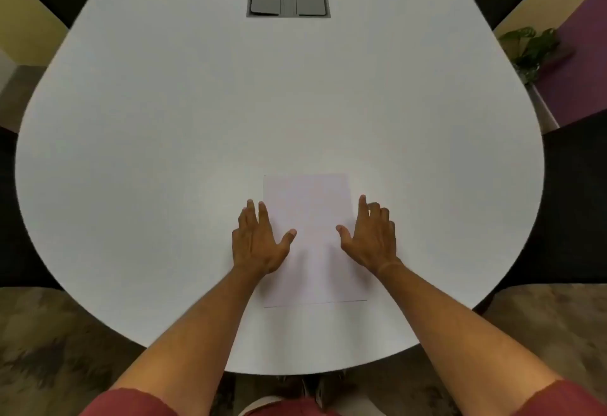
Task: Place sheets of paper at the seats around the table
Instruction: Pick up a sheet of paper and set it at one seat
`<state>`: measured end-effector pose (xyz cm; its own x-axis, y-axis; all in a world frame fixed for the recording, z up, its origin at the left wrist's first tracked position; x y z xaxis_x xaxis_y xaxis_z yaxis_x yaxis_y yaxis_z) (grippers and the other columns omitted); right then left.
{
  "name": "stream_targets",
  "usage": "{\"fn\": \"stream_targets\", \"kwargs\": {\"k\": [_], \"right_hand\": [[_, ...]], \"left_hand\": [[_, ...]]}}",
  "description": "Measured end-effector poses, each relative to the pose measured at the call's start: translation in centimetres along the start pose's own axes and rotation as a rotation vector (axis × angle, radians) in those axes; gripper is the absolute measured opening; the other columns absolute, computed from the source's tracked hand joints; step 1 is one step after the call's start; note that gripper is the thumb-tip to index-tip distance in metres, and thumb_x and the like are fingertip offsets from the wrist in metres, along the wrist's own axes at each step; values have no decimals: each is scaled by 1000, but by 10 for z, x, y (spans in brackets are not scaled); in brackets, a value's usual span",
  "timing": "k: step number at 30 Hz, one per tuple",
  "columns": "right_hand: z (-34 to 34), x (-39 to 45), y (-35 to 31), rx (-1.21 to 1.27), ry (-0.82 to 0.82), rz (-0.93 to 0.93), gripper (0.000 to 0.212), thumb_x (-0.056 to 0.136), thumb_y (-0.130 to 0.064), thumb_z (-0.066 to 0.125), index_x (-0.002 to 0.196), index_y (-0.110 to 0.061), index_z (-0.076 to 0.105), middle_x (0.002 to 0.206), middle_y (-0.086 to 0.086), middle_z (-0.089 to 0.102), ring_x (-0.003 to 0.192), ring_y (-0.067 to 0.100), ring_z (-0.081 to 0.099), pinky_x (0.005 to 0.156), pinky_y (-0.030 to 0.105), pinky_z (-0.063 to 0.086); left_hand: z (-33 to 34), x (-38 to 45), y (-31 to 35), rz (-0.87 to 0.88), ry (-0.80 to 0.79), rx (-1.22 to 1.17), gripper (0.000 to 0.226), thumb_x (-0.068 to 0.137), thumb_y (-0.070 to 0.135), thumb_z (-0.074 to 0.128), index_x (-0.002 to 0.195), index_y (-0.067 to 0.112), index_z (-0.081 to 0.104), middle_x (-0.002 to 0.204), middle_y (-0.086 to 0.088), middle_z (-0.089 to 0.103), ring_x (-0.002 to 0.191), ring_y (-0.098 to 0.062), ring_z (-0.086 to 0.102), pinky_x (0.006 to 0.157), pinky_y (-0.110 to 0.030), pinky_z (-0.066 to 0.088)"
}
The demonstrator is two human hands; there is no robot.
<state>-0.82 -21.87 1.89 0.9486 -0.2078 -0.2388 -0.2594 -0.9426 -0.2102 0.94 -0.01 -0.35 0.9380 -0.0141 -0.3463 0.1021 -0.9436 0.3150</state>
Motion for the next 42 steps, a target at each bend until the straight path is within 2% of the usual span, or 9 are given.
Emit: {"fn": "stream_targets", "kwargs": {"k": [5, 10, 15, 18, 24, 29, 33, 38, 42], "right_hand": [[15, -3, 5, 152, -104, 141, 73, 90, -46, 59, 144, -6, 32, 135, 16, 44, 124, 32, 42, 96, 41, 43], [23, -4, 2, 286, -172, 233, 65, 87, -45, 67, 132, -6, 41, 131, 17, 43, 120, 34, 43, 92, 39, 44], [25, -2, -2, 350, -179, 259, 63, 86, -39, 71, 131, -5, 44, 132, 18, 42, 121, 36, 45, 95, 39, 45], [24, -2, -5, 383, -173, 261, 61, 86, -36, 72, 131, -5, 45, 131, 18, 43, 120, 35, 47, 96, 38, 45], [26, -1, -3, 456, -144, 277, 56, 84, -32, 76, 124, -5, 48, 126, 16, 45, 116, 34, 49, 94, 37, 46], [31, -2, -3, 494, -112, 279, 68, 83, -29, 77, 138, -8, 43, 133, 15, 43, 123, 33, 47, 99, 37, 44], [30, -2, -5, 561, -54, 287, 66, 83, -21, 77, 138, -11, 43, 132, 14, 46, 120, 32, 51, 99, 36, 45], [30, 2, -3, 810, 19, 418, 49, 90, -9, 68, 135, -9, 49, 109, 13, 63, 106, 30, 63, 89, 30, 47], [34, 6, 5, 924, 25, 458, 22, 92, -11, 64, 114, -6, 66, 96, 7, 68, 92, 23, 65, 79, 20, 47]], "left_hand": [[13, -4, -3, -126, 19, -76, 91, 87, 59, 54, 153, 6, 20, 145, -15, 27, 133, -33, 29, 105, -46, 36], [20, -5, -4, -214, 10, -193, 80, 89, 47, 61, 147, 2, 28, 136, -17, 30, 127, -34, 35, 101, -44, 43], [25, -2, -3, -251, 19, -296, 57, 89, 40, 63, 127, 4, 43, 128, -15, 34, 119, -35, 45, 96, -42, 44], [26, -1, -2, -255, 35, -334, 55, 90, 40, 63, 128, 6, 44, 127, -14, 37, 113, -34, 54, 94, -38, 46], [29, 1, -1, -257, 28, -394, 62, 91, 37, 63, 140, 7, 40, 136, -15, 39, 119, -35, 53, 98, -39, 45], [29, 3, -2, -265, 29, -407, 64, 91, 36, 64, 143, 8, 38, 140, -16, 39, 125, -34, 49, 102, -39, 43], [27, 5, -4, -279, 50, -456, 57, 90, 32, 66, 137, 7, 44, 137, -16, 41, 122, -33, 51, 100, -38, 44], [25, 8, -7, -304, 56, -526, 53, 90, 28, 67, 134, 8, 45, 137, -16, 43, 122, -33, 51, 101, -40, 44], [21, 10, -12, -292, 62, -510, 51, 93, 26, 63, 136, 7, 45, 138, -17, 44, 124, -34, 50, 105, -42, 43]]}}
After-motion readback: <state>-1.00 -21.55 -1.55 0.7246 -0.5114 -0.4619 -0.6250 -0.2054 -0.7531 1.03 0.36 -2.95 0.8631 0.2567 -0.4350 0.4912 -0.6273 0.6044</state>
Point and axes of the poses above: each hand's wrist, its own x-axis towards the middle knuckle, its own z-axis out of the palm, y = z × x, the point moved 1 cm from there along x, towards the middle knuckle
